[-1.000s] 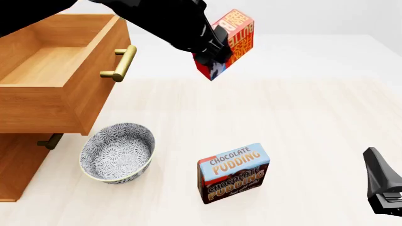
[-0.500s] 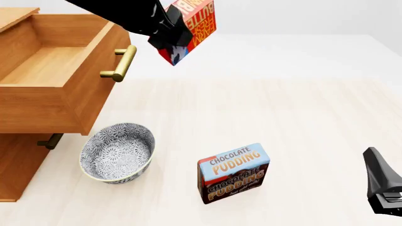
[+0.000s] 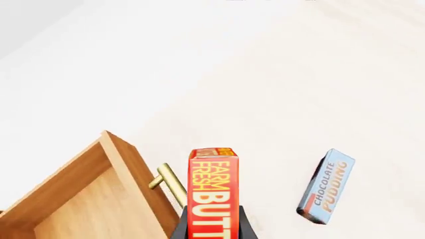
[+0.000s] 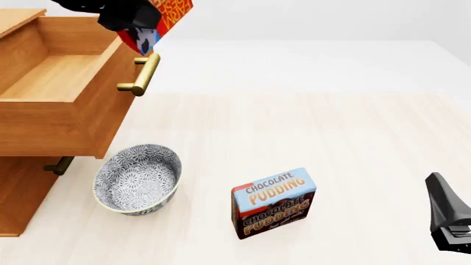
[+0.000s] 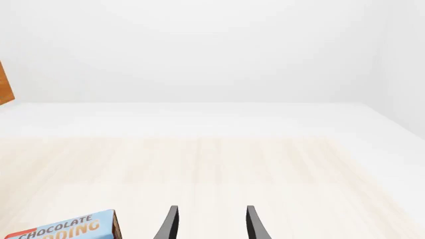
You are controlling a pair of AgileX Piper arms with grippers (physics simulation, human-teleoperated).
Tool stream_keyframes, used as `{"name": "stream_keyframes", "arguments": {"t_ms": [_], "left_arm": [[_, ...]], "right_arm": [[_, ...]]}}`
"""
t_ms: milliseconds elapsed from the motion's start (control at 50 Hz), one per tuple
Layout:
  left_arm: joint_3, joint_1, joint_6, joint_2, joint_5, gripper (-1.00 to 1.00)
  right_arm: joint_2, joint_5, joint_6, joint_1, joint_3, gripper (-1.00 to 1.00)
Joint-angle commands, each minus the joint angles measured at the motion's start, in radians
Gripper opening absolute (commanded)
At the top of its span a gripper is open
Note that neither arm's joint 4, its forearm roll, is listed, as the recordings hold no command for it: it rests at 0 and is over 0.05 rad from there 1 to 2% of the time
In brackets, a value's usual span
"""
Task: Put the butter at the back in the top drawer of the cabinet and close it.
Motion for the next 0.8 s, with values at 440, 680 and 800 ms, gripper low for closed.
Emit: {"name": "stream_keyframes", "arguments": {"t_ms": [440,680,800], "left_arm": [[-0.081,0.193,0.009,-0.136,0.152,-1.0],[-0.094,0.25,0.002,-0.139,0.186,-1.0],[-0.085,0.321,0.02,-0.161,0.202,-1.0]], "right_arm": [[0.0,0.0,0.0,0.0,0.0,1.0],[0.0,0.0,0.0,0.0,0.0,1.0],[0.0,0.0,0.0,0.0,0.0,1.0]]}}
